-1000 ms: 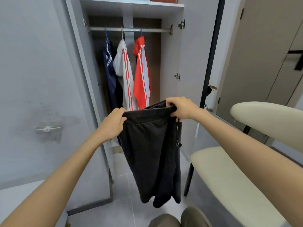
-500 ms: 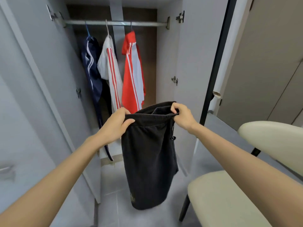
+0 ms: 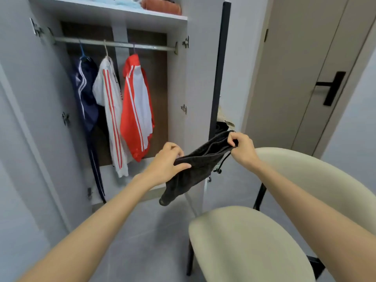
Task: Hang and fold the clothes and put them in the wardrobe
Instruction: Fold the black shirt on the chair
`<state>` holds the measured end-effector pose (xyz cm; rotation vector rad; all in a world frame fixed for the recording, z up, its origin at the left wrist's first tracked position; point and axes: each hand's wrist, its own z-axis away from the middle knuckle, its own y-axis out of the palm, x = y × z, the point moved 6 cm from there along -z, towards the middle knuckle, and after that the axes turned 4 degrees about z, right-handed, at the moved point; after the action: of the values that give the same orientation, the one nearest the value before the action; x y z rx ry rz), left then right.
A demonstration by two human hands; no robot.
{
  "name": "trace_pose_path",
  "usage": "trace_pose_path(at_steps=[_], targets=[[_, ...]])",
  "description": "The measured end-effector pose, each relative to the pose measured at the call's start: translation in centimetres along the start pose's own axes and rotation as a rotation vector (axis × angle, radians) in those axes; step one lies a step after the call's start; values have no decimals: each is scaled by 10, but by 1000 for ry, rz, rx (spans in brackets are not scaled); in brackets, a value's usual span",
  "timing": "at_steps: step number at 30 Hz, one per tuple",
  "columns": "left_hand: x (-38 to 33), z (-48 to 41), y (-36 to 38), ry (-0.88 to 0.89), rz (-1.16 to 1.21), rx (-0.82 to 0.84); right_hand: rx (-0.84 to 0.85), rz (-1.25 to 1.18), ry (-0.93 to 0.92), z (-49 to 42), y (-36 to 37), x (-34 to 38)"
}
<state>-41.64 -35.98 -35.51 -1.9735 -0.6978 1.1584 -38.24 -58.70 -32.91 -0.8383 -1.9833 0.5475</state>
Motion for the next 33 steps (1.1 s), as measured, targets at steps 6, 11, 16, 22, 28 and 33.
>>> trace_pose_path(at_steps=[6,11,16,22,28,33], targets=[[-80,61,152,45,14,328,97,75,134,140,-49,-100],[-123,110,240,69,70,432,110,143,291,247,-74,-173],[-168,132,290,23,219,546,98,207,407,303,-108,-209],[-213,159,339,-46,442,745,109,323,538,338,-140,-236],[-180,157,350,-189,554,740,172,311,600,332,-118,-248],[-120,143,345,-401,738,531,199,298,654,298,-71,-256]])
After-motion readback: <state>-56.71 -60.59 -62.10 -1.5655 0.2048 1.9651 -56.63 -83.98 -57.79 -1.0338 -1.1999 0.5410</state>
